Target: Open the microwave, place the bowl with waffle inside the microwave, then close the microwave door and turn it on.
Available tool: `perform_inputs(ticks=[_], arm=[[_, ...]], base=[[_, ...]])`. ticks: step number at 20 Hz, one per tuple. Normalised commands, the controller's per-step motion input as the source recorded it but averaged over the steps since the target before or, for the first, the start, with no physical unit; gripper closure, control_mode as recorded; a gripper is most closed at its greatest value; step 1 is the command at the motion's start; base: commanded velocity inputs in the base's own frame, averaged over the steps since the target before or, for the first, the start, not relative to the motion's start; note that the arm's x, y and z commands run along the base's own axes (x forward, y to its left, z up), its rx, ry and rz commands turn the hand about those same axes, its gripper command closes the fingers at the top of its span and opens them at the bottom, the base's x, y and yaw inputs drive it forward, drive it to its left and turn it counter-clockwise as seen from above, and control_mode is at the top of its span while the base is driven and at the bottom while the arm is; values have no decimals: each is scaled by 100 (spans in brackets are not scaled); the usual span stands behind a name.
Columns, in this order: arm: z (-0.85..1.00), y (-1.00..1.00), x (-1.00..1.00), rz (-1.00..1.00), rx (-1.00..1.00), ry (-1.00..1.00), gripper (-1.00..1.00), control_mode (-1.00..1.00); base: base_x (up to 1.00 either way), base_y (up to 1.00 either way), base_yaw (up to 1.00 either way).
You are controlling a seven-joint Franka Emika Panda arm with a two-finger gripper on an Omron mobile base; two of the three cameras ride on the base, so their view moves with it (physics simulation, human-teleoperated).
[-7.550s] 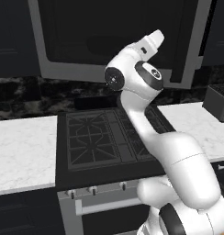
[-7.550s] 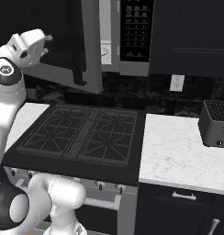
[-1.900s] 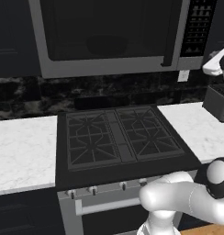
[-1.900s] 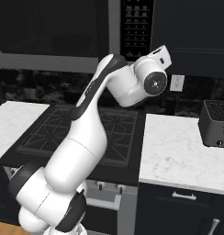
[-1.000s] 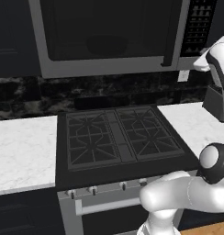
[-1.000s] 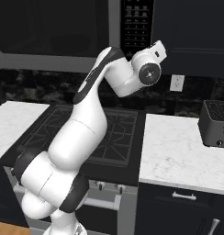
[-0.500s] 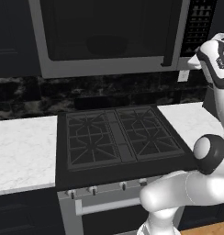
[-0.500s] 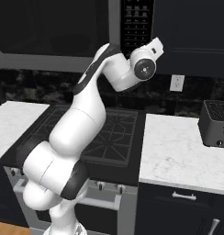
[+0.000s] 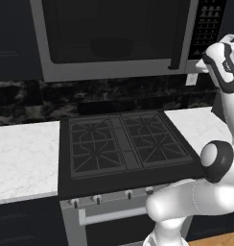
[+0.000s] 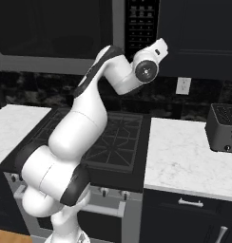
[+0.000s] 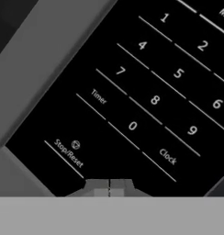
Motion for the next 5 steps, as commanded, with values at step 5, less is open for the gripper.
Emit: perform_inputs(ticks=[5], arm=[[-2,0,50,0,-3,0,100,-100]], base=[[0,0,0]])
